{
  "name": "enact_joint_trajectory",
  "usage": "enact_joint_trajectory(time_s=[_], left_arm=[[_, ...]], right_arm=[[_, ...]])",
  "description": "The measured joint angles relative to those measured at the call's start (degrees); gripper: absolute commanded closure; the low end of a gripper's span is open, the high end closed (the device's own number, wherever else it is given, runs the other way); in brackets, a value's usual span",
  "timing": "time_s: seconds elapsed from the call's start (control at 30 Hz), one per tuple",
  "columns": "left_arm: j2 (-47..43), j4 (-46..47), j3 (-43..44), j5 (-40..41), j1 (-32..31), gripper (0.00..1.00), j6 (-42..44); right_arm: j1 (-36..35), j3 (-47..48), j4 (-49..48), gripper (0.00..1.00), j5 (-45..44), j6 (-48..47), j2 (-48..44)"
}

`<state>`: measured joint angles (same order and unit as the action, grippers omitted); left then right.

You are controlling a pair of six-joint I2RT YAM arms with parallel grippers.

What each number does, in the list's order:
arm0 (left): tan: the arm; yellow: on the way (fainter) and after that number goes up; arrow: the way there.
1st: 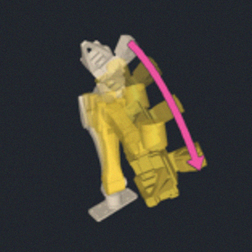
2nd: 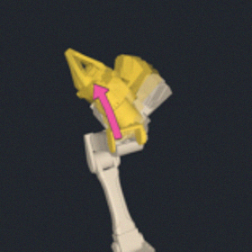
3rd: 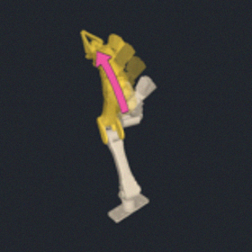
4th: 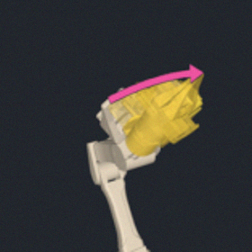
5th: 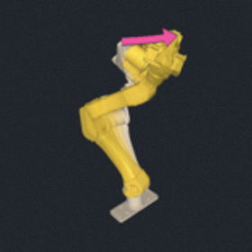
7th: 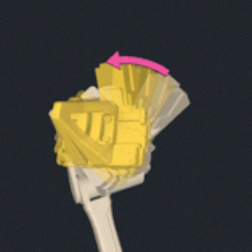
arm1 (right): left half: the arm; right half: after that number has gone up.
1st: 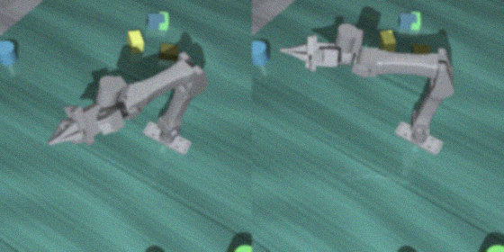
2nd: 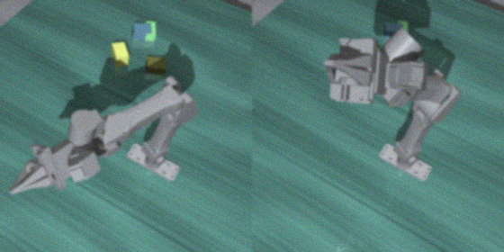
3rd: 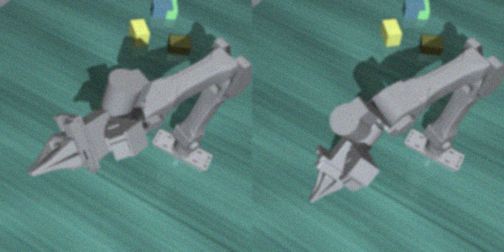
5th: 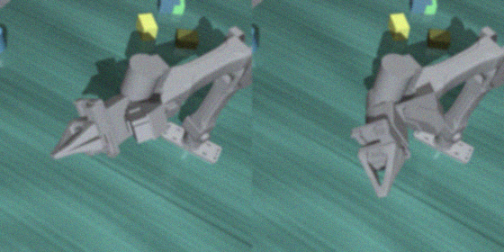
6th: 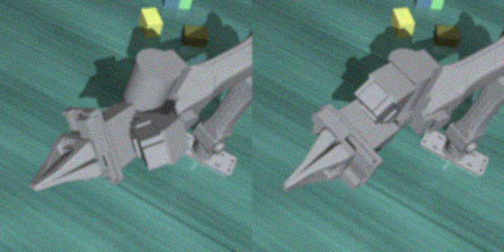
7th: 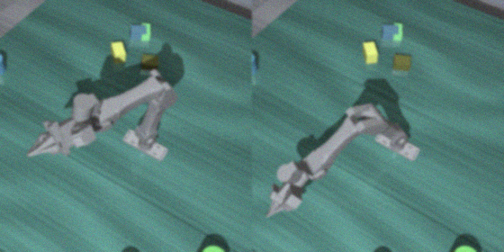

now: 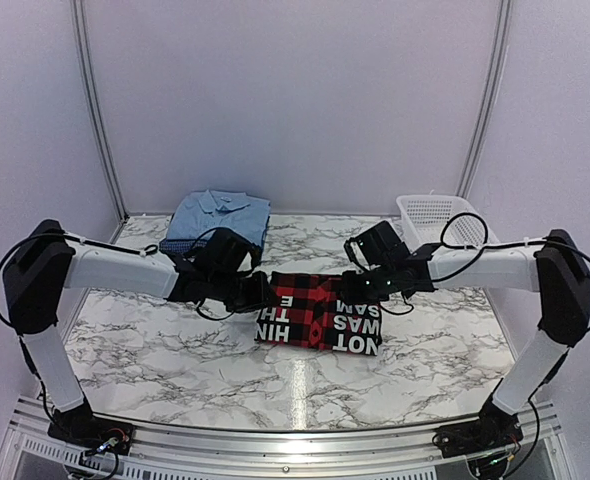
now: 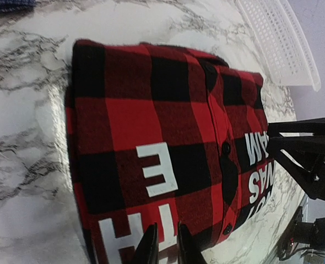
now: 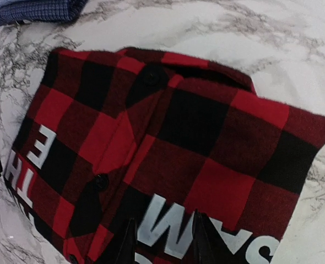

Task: Fold and stack the long sleeve shirts
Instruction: Smooth out the square-folded shirt at the center of the board.

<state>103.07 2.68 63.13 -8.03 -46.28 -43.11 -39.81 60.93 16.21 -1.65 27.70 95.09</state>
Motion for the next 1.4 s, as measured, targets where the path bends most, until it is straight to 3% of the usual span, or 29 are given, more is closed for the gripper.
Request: enact_joint_trajectory(time_s=[0.3,0.5,0.77,1.1,1.4], left_arm=[[5.8,1.0,0.0,-0.9,-4.5,0.9,-2.3],[6.7,1.3,-0.1,-0.7,-4.7,0.87,-3.2],[2.8,0.1,-0.1,2.5,-4.3,0.81,-3.3],[0.7,-0.9,-2.4,0.7,2.4,0.72,-3.1],[2.1,-1.2,-2.9,-7.1,5.7,0.54,0.4]], right_arm=[[1.0,-14.8,-1.7,0.69,0.0,3.2,-3.7],[2.2,-17.2,-2.0,0.69,0.0,3.8,-7.7],[0.7,-8.8,-0.2,0.67,-0.1,3.5,-9.3],[-6.1,7.9,-0.9,0.68,0.1,2.1,8.4],[-6.6,3.7,-0.5,0.68,-6.0,2.3,12.3]])
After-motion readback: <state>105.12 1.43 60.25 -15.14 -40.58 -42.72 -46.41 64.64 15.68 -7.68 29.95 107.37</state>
